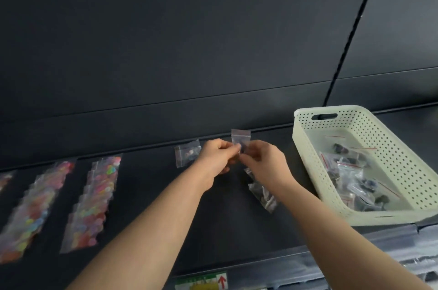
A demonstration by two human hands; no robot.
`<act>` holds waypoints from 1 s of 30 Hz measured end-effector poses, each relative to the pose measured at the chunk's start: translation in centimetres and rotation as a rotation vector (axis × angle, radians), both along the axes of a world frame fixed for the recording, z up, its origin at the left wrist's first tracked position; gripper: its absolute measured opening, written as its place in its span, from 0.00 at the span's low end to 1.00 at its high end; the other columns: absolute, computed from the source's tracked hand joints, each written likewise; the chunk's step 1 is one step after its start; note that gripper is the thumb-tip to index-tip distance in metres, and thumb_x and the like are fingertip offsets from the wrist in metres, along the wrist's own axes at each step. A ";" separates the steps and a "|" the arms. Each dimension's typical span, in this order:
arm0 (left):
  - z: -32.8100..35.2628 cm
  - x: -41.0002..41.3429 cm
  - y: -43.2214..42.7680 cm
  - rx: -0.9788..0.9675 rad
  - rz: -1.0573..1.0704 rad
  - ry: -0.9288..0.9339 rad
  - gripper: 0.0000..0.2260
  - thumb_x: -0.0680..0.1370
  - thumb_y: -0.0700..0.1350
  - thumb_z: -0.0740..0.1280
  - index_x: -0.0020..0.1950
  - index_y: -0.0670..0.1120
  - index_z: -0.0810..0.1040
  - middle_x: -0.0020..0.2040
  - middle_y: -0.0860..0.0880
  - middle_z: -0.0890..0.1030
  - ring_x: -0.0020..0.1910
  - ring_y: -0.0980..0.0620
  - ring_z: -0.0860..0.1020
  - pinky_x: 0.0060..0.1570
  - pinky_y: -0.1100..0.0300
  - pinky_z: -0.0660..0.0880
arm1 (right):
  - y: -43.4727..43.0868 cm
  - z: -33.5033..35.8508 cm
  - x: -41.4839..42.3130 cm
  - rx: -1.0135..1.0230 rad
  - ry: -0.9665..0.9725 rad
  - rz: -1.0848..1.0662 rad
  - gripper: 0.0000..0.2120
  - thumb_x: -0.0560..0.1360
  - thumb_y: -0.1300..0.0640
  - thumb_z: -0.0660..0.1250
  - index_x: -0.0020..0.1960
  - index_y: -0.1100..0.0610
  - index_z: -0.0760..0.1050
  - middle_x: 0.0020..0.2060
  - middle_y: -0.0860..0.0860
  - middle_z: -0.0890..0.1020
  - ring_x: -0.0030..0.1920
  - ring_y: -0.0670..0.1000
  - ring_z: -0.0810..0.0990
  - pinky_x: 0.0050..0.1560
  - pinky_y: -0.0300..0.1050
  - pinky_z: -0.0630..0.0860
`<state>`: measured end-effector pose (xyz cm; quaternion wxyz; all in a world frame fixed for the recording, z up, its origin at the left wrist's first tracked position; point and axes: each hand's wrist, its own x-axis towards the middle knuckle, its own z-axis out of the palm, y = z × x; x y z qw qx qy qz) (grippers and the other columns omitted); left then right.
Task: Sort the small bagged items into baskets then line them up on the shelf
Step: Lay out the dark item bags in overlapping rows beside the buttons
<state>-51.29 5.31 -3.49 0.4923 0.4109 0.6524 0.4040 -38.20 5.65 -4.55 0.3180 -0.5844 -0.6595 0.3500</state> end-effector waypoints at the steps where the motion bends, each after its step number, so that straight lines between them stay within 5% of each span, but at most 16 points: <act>1: -0.1 -0.4 -0.3 0.004 0.016 -0.008 0.07 0.79 0.47 0.68 0.52 0.43 0.79 0.42 0.50 0.81 0.41 0.54 0.78 0.42 0.59 0.74 | 0.1 -0.2 -0.3 0.002 -0.001 0.004 0.12 0.73 0.58 0.69 0.57 0.54 0.79 0.41 0.44 0.82 0.44 0.43 0.81 0.42 0.28 0.72; 6: -0.6 -2.2 -1.9 0.030 0.089 0.043 0.03 0.78 0.43 0.70 0.47 0.44 0.79 0.39 0.50 0.79 0.38 0.55 0.75 0.39 0.62 0.74 | 0.2 -0.3 -1.5 -0.083 0.048 0.082 0.11 0.75 0.63 0.67 0.55 0.52 0.77 0.34 0.45 0.82 0.37 0.43 0.81 0.44 0.39 0.76; 12: -0.4 -4.1 -3.3 0.033 0.118 0.005 0.05 0.77 0.46 0.70 0.52 0.46 0.80 0.44 0.53 0.79 0.42 0.56 0.76 0.42 0.61 0.76 | 0.0 -0.1 -2.5 -0.111 0.039 0.264 0.14 0.75 0.67 0.62 0.46 0.48 0.77 0.36 0.47 0.83 0.35 0.43 0.80 0.44 0.36 0.77; 17: -0.1 -4.8 -3.7 0.045 0.197 0.013 0.04 0.79 0.43 0.67 0.51 0.45 0.80 0.44 0.52 0.80 0.41 0.57 0.77 0.41 0.62 0.77 | -0.1 -0.6 -3.1 -0.199 0.159 0.197 0.15 0.74 0.58 0.68 0.60 0.52 0.75 0.42 0.47 0.84 0.47 0.48 0.82 0.57 0.49 0.77; 21: 0.3 -5.0 -4.0 0.055 0.204 0.025 0.05 0.80 0.42 0.66 0.54 0.43 0.79 0.44 0.51 0.80 0.41 0.56 0.77 0.41 0.62 0.77 | -0.1 -0.5 -3.5 -0.181 0.167 0.202 0.15 0.74 0.61 0.69 0.59 0.53 0.74 0.38 0.47 0.84 0.41 0.45 0.83 0.52 0.46 0.79; 26: 0.1 -5.5 -4.2 0.058 0.278 -0.095 0.03 0.80 0.38 0.65 0.50 0.41 0.79 0.40 0.48 0.78 0.38 0.56 0.76 0.39 0.62 0.79 | -0.8 -0.8 -4.2 -0.420 0.561 0.168 0.17 0.75 0.63 0.69 0.62 0.58 0.72 0.45 0.53 0.83 0.47 0.50 0.83 0.46 0.41 0.78; 30: -0.5 -6.3 -4.7 -0.009 0.270 0.015 0.04 0.80 0.40 0.66 0.46 0.46 0.79 0.44 0.49 0.79 0.41 0.55 0.76 0.41 0.61 0.79 | -0.5 -0.9 -4.5 -0.420 0.576 0.074 0.18 0.73 0.63 0.71 0.61 0.59 0.72 0.45 0.54 0.83 0.45 0.51 0.82 0.44 0.42 0.77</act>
